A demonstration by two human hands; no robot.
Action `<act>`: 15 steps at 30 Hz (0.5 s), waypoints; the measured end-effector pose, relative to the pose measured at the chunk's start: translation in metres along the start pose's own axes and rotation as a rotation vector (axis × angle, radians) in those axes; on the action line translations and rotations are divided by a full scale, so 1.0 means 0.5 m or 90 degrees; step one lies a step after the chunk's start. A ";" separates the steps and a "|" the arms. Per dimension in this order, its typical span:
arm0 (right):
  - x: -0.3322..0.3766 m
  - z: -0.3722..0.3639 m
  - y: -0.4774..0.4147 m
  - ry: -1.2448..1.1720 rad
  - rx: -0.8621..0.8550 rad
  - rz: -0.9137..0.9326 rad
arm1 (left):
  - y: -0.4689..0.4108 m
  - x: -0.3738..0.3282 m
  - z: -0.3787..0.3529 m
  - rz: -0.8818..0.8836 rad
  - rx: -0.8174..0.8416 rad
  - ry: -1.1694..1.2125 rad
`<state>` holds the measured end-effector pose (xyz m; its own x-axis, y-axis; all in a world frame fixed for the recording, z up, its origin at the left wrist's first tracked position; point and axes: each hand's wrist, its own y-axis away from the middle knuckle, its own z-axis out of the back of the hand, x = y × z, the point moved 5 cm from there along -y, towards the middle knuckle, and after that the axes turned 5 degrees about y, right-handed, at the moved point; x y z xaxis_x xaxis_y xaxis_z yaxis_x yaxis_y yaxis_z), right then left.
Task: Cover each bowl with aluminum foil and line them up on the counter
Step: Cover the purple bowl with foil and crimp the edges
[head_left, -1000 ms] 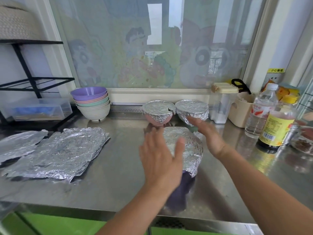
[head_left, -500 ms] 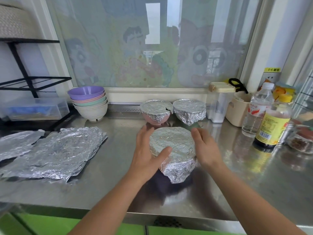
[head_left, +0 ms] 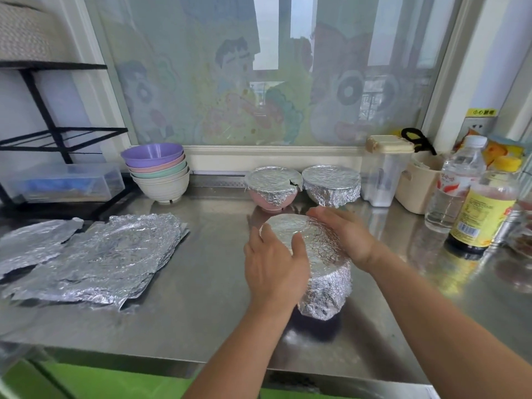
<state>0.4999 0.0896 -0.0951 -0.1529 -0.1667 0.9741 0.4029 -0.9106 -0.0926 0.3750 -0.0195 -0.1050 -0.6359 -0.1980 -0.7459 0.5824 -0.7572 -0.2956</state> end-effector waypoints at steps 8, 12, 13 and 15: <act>-0.019 0.005 0.031 0.044 -0.197 -0.012 | -0.033 0.041 0.009 0.073 0.007 0.346; 0.013 0.032 0.023 0.269 -0.174 0.040 | -0.010 0.011 0.058 -0.038 -0.072 0.128; 0.031 0.033 0.017 0.301 -0.156 0.070 | 0.008 -0.011 0.060 -0.089 -0.086 0.030; 0.062 0.018 0.002 0.320 -0.051 0.107 | 0.034 -0.047 0.030 -0.154 -0.060 -0.128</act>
<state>0.5040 0.0870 -0.0633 -0.5142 -0.4548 0.7272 0.3911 -0.8789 -0.2731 0.3923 -0.0370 -0.0836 -0.8433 -0.1448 -0.5175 0.4402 -0.7384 -0.5109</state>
